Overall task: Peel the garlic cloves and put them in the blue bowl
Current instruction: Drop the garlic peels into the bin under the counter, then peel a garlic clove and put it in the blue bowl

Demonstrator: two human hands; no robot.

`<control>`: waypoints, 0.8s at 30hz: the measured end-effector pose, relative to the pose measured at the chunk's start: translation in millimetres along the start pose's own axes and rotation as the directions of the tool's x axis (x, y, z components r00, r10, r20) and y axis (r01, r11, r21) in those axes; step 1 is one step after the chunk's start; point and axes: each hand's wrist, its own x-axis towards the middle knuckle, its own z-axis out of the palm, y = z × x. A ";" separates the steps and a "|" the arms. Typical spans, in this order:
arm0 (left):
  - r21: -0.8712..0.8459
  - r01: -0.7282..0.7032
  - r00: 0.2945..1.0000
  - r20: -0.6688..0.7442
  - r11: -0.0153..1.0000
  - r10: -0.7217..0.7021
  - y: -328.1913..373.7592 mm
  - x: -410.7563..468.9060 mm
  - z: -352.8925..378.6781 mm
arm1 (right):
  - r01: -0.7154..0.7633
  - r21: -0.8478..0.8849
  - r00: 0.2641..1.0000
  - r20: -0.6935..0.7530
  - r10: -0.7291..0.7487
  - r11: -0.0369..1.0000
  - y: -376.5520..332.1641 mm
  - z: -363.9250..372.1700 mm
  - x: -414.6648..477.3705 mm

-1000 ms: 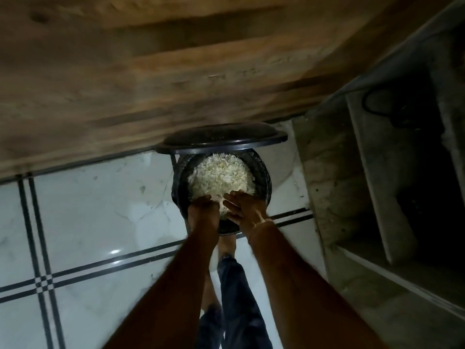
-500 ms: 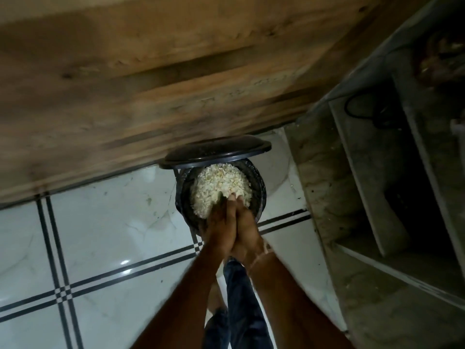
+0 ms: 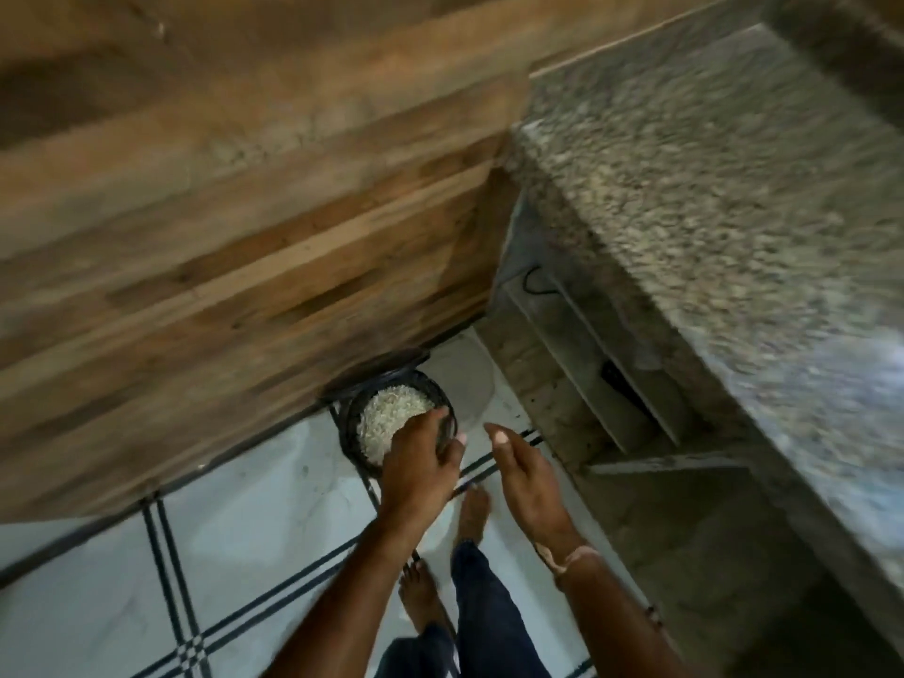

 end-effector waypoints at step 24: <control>0.150 -0.658 0.718 0.420 0.738 0.555 333.0 -179.2 319.3 | -0.149 -0.482 0.788 -0.586 -0.191 0.863 188.7 -439.3 -198.5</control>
